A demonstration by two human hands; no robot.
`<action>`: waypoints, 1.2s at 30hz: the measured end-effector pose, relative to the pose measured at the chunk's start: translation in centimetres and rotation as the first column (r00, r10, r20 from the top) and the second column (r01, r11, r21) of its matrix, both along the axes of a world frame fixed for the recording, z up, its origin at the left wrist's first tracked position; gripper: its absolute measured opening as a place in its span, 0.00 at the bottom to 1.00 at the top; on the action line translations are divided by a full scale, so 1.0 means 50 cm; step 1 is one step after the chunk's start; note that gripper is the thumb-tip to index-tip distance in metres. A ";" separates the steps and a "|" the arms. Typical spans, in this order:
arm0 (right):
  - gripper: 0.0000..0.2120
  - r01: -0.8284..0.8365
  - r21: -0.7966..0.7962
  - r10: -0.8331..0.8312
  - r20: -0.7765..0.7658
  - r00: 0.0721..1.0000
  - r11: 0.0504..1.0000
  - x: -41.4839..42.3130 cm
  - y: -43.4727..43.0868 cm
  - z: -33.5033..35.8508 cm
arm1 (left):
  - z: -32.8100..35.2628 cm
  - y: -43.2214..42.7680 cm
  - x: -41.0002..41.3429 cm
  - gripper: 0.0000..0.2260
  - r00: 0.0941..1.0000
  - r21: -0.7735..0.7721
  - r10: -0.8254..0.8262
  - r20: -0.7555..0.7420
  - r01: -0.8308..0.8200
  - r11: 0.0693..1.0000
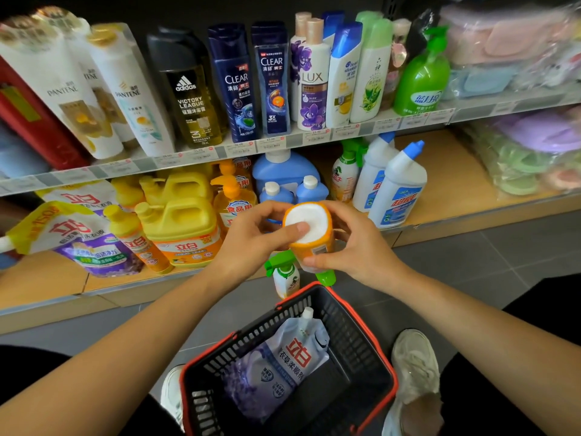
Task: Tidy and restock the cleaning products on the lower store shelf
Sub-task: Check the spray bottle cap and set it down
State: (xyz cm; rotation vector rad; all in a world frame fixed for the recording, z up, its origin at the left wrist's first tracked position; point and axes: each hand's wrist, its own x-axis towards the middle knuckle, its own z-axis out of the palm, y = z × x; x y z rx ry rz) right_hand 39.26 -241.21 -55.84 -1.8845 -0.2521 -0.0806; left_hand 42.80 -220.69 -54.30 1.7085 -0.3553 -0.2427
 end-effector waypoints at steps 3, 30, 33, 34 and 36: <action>0.36 -0.013 -0.028 0.013 0.004 1.000 1.000 0.001 -0.001 -0.004 | -0.002 0.005 0.002 0.06 0.999 -0.021 0.019 -0.033 -0.020 1.000; 0.39 -0.031 0.061 0.035 -0.063 0.997 0.998 0.026 -0.020 0.002 | -0.017 0.000 -0.017 0.14 0.995 -0.194 -0.058 0.077 0.072 0.978; 0.40 -0.045 0.069 0.050 -0.067 0.996 0.997 0.026 -0.025 -0.001 | -0.034 0.000 -0.013 0.19 0.998 -0.182 -0.041 0.038 0.047 0.982; 0.40 -0.038 0.082 0.044 -0.069 0.997 0.996 0.027 -0.026 -0.002 | -0.041 0.002 -0.011 0.20 0.999 -0.143 -0.030 0.014 0.032 0.989; 0.37 -0.018 0.112 0.025 -0.061 0.998 0.994 0.029 -0.031 0.000 | -0.058 0.006 -0.008 0.19 1.000 0.008 -0.021 0.004 0.021 1.000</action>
